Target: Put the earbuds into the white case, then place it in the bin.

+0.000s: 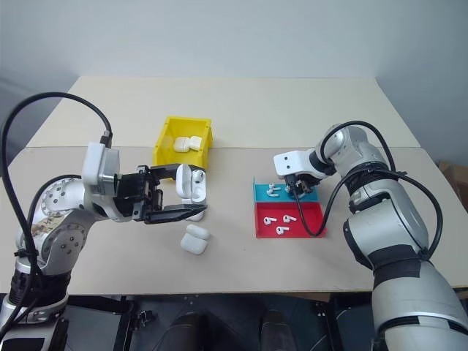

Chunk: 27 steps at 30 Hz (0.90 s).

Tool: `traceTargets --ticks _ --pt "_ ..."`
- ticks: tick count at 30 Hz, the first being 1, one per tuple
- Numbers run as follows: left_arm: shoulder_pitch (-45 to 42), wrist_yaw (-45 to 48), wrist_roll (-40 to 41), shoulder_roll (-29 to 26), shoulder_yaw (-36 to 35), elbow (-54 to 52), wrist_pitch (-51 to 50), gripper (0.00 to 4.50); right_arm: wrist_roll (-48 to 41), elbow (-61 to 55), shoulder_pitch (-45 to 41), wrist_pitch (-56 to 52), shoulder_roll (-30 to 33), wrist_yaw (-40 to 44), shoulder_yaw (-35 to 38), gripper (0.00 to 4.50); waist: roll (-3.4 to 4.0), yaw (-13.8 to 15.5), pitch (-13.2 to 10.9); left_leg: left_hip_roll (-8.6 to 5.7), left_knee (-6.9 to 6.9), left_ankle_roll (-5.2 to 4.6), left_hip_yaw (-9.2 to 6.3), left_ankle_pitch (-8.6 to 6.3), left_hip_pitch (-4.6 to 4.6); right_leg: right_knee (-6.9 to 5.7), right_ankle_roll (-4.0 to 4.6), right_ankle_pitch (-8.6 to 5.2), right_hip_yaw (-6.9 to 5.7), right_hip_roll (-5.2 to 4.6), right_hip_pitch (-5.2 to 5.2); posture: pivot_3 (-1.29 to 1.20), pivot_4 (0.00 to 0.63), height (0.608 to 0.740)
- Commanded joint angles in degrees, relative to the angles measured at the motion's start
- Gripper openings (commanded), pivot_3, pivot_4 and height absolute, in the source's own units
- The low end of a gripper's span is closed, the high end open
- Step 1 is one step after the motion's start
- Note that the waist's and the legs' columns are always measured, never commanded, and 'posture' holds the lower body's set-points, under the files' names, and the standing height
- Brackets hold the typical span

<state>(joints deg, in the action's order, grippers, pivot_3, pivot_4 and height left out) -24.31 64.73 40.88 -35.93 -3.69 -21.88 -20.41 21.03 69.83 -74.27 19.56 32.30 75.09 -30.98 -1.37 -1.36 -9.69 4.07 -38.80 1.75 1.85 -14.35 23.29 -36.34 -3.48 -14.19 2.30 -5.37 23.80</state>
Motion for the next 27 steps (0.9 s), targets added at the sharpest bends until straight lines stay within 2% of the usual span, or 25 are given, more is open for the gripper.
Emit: traceTargets --ticks 1,19,20,23,27 --pt "0.37 -0.93 1.49 -0.96 -2.01 -2.44 -0.38 2.86 1.15 0.64 -1.96 1.33 -0.06 -1.5 1.3 1.75 0.0 -0.06 0.0 0.0 0.0 0.0 0.0 0.0 0.0 -0.01 0.0 0.0 0.0 0.0 0.01 0.0 0.15 0.74" --pt "0.69 -1.55 1.8 -1.42 -2.44 -2.82 -0.53 2.86 3.06 2.17 -0.55 1.9 -1.31 -1.28 2.25 1.75 0.0 -1.09 0.0 0.0 -0.01 0.04 0.01 0.03 -0.05 -0.37 0.0 0.0 0.04 0.0 0.04 0.0 0.15 0.74" --pt "0.75 -1.56 1.84 -1.47 -2.5 -2.89 -0.57 2.86 3.09 2.12 -0.42 1.98 -1.32 -1.23 2.32 1.38 0.0 -1.1 0.0 0.0 -0.01 0.04 0.01 0.03 -0.05 -0.37 0.0 0.0 0.04 0.0 0.04 0.0 0.15 0.74" --pt "0.8 -1.48 1.85 -1.62 -2.61 -2.87 -0.59 2.86 3.1 2.11 -0.22 1.89 -1.39 -1.22 2.69 0.64 0.0 -1.11 0.0 0.0 -0.01 0.04 0.01 0.03 -0.05 -0.37 0.01 0.0 0.04 0.0 0.05 0.0 0.15 0.74" --pt "0.68 -1.29 1.91 -1.69 -2.69 -2.66 -0.63 2.86 3.34 2.06 -0.08 1.5 -1.38 -1.57 3.07 0.62 0.0 -1.12 0.0 0.0 -0.01 0.05 0.02 0.03 -0.05 -0.37 0.01 -0.01 0.05 0.0 0.07 0.0 0.15 0.74"
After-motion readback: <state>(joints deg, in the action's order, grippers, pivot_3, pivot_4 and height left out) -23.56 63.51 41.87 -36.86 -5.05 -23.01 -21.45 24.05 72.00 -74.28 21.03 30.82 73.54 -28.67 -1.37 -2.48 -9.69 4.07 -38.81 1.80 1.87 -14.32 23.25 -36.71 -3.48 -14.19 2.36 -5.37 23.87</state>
